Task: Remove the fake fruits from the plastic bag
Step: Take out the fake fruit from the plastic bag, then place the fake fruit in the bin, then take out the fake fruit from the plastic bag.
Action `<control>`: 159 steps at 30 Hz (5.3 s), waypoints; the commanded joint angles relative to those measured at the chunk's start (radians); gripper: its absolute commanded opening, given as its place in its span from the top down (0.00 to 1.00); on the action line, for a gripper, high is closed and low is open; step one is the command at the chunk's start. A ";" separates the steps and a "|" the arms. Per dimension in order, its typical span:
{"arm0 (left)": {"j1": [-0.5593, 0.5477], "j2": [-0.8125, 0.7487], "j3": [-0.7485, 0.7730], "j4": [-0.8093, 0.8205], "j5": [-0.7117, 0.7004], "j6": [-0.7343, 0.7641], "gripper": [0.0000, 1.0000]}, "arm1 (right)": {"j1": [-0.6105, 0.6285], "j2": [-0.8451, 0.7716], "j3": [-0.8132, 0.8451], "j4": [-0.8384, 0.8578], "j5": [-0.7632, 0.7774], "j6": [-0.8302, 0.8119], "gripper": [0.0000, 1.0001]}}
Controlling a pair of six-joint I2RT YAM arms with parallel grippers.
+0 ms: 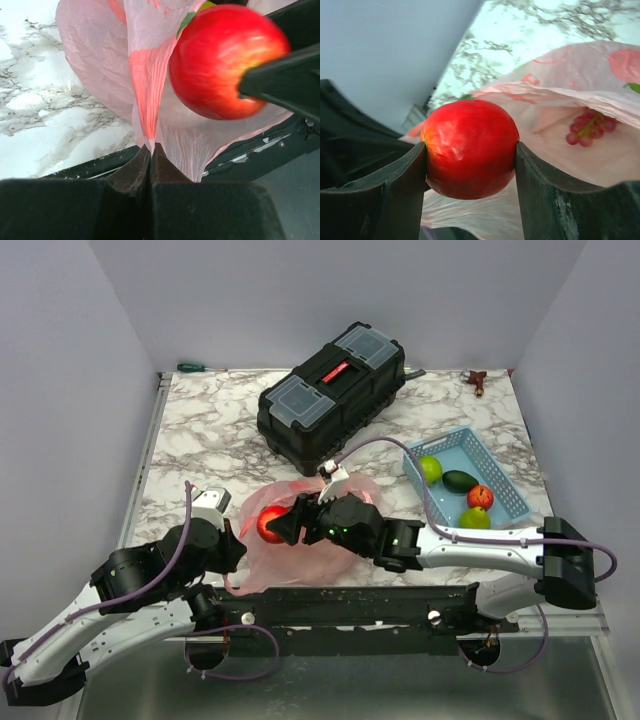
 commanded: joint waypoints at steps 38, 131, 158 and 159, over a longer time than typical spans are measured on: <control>-0.002 -0.028 -0.014 0.008 -0.018 0.006 1.00 | -0.035 -0.607 -0.043 -1.339 0.980 0.535 0.99; -0.002 -0.013 -0.015 0.010 -0.009 0.011 1.00 | 0.152 -0.073 0.273 -0.328 0.040 -0.183 0.12; -0.002 -0.011 -0.016 0.009 -0.012 0.009 1.00 | 0.182 0.638 0.562 -1.297 0.863 0.199 0.21; -0.002 -0.011 -0.016 0.009 -0.012 0.008 1.00 | 0.171 0.653 0.562 -1.297 0.867 0.199 0.20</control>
